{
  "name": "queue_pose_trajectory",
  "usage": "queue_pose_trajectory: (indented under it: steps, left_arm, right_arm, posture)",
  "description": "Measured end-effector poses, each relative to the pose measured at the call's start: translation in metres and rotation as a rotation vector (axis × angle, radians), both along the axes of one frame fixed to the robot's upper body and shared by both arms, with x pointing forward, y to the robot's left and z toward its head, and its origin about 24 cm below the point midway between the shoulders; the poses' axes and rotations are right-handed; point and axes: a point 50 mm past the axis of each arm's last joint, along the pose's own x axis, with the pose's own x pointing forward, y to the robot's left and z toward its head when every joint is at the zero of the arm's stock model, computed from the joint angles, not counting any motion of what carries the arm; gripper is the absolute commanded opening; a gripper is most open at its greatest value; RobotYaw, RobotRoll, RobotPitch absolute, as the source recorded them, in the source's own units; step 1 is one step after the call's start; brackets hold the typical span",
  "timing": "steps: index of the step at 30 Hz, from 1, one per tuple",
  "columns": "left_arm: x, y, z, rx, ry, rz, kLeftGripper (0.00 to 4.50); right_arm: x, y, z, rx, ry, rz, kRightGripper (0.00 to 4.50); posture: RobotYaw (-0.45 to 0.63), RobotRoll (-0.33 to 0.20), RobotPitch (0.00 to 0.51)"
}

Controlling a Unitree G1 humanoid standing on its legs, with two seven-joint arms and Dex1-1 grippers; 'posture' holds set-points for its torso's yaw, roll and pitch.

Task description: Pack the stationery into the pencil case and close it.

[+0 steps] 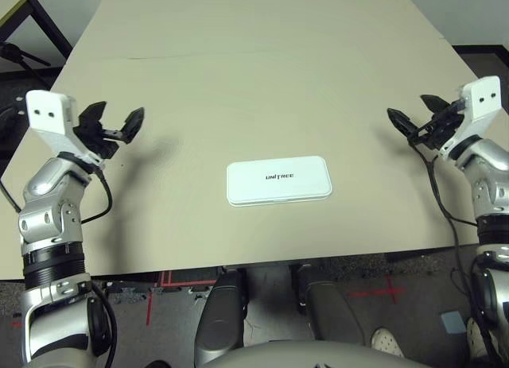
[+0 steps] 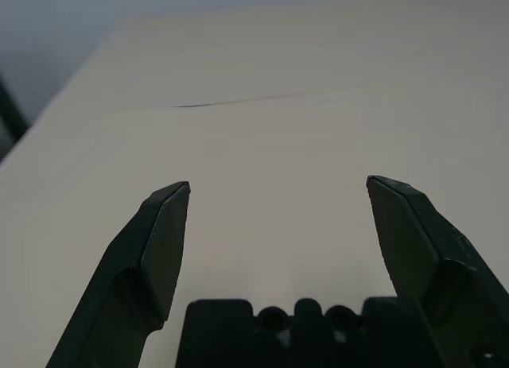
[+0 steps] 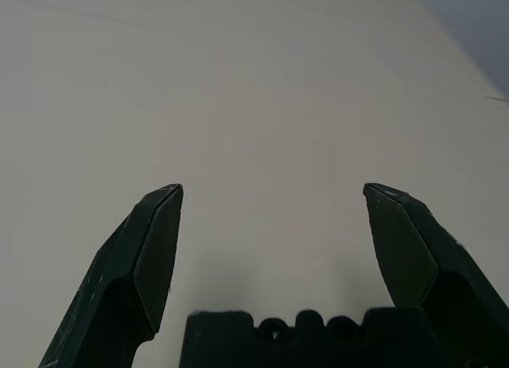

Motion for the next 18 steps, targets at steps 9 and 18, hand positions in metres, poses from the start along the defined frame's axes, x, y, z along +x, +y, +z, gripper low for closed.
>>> queue_pose_trajectory:
  steps: [9, 18]
  left_arm:
    - [0.003, 0.013, -0.015, -0.021, -0.018, 0.08, 4.48]
    - [0.009, 0.019, -0.02, -0.045, -0.046, 0.162, 4.48]
  right_arm:
    - [-0.001, -0.014, -0.007, 0.01, -0.056, -0.177, 4.5]
    - [0.001, -0.018, -0.009, 0.032, -0.051, -0.214, 4.5]
  posture:
    - [-0.04, 0.0, 0.182]
    - [-0.06, 0.0, 0.195]
